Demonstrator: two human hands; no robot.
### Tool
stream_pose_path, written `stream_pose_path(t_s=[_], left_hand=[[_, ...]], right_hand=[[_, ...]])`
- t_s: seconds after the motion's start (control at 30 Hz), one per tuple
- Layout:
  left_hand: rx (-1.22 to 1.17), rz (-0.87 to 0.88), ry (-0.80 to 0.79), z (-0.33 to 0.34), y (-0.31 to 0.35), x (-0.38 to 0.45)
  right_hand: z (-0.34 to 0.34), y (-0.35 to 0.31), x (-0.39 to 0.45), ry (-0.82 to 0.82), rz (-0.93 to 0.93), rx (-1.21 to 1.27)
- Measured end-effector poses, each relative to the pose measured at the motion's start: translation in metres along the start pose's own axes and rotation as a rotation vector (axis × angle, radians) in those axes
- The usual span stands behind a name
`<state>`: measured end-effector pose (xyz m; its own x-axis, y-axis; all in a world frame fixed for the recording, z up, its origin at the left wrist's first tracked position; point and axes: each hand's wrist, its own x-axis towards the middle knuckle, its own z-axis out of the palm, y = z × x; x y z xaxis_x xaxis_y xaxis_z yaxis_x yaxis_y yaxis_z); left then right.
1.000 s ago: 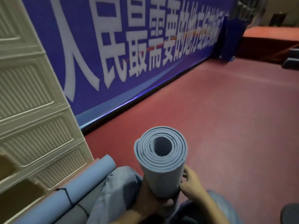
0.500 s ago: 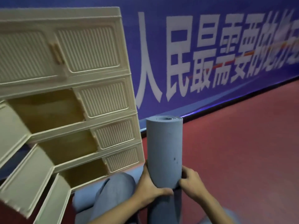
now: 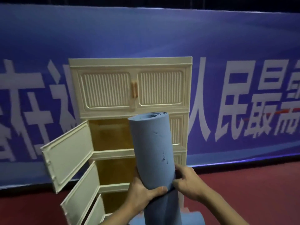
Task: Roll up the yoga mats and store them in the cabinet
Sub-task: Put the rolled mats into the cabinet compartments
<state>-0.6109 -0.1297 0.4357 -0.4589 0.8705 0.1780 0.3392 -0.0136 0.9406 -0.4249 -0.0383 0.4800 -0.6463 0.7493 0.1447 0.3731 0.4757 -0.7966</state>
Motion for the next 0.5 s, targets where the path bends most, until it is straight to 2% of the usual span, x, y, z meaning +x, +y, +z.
stream_pose_path(t_s=[0.13,0.23,0.3,0.4,0.5], left_hand=[[-0.103,0.051,0.085,-0.063,0.014,0.038],[-0.245,0.026,0.149,-0.094,0.026,0.066],[-0.348,0.008,0.136,-0.108,0.034,0.091],[-0.418,-0.002,0.106,-0.117,0.053,0.115],[-0.42,-0.004,-0.05,-0.118,0.076,0.144]], right_hand=[[0.007,-0.062,0.053,-0.089,-0.069,0.0],[0.012,-0.094,0.084,-0.232,-0.11,0.15],[0.02,-0.101,0.098,-0.261,-0.148,0.257],[0.031,-0.094,0.109,-0.202,-0.153,0.376],[0.027,-0.098,0.118,-0.038,-0.135,0.417]])
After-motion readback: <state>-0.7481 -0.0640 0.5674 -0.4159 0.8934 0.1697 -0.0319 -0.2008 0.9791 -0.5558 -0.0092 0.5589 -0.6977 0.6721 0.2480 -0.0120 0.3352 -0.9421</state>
